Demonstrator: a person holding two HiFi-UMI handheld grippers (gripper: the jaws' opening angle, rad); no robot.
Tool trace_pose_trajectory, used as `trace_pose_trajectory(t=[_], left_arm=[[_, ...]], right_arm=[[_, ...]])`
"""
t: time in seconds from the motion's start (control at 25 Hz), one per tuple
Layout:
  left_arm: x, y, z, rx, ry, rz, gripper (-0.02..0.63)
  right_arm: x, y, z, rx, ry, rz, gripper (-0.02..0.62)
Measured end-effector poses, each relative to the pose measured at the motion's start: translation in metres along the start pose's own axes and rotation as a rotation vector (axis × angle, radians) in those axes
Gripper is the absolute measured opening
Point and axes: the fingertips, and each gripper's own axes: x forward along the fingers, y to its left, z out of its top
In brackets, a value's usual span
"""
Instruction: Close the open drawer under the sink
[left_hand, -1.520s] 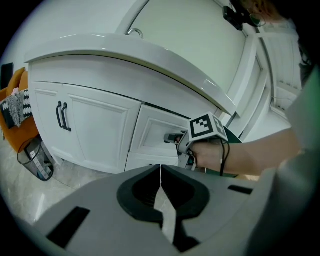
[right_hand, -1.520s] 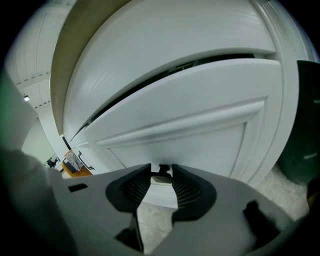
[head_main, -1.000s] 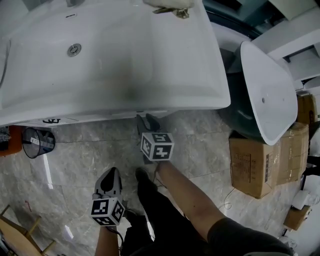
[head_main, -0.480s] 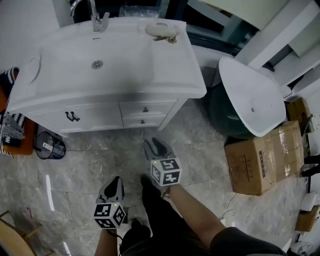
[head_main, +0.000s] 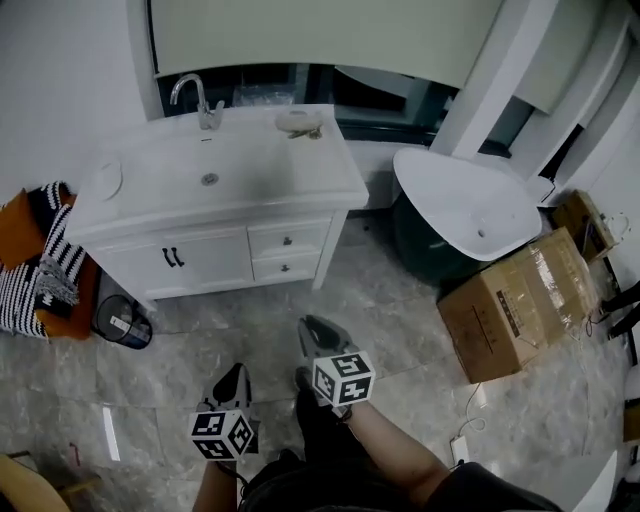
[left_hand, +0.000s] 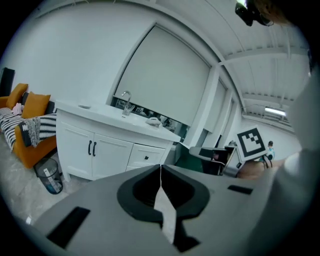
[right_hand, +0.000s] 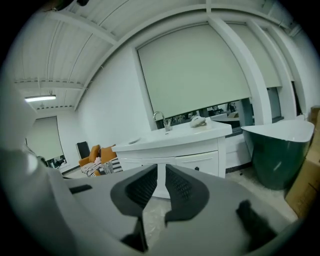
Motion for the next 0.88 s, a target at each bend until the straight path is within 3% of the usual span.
trace_pose_trajectory(t=[0.36, 0.88], left_arm=[[-0.060, -0.055, 0.007, 0.043, -0.011, -0.089, 0.015], [-0.105, -0.133, -0.016, 0.079, -0.034, -0.079, 0.015]], right_arm=[[-0.101, 0.032, -0.007, 0.062, 0.021, -0.012, 0.043], [-0.201, 0.033, -0.001, 0.017, -0.006, 0.059, 0.041]])
